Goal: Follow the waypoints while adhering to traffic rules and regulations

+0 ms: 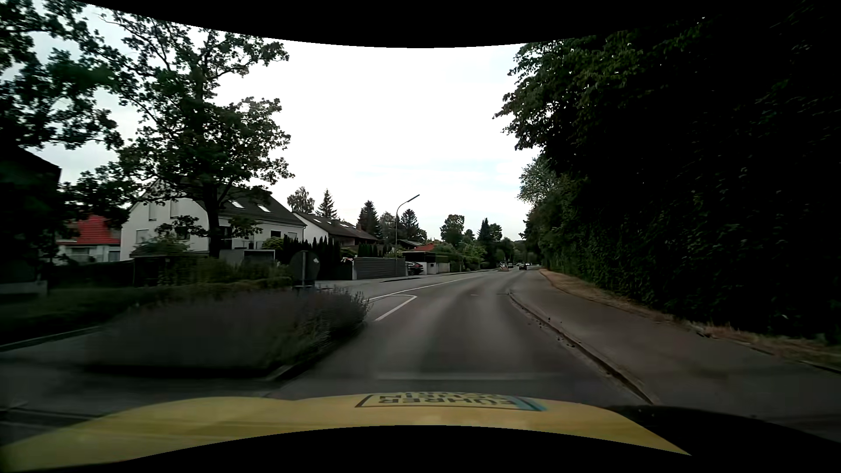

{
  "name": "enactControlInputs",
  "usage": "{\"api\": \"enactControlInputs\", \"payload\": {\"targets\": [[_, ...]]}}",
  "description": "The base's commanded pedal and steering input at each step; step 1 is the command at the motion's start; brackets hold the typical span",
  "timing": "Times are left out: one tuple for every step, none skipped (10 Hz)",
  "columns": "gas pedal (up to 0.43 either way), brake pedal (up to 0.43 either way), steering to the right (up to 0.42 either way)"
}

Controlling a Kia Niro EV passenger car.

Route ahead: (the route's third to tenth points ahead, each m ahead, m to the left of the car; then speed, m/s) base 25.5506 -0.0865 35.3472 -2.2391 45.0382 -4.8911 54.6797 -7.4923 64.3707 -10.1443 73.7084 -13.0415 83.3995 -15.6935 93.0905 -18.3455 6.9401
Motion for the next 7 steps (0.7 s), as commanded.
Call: {"api": "enactControlInputs", "payload": {"targets": [[0.197, 0.000, 0.072], [0.197, 0.000, 0.055], [0.197, 0.000, 0.048], [0.197, 0.000, 0.040], [0.197, 0.000, 0.032], [0.189, 0.000, 0.026], [0.189, 0.000, 0.025]]}}
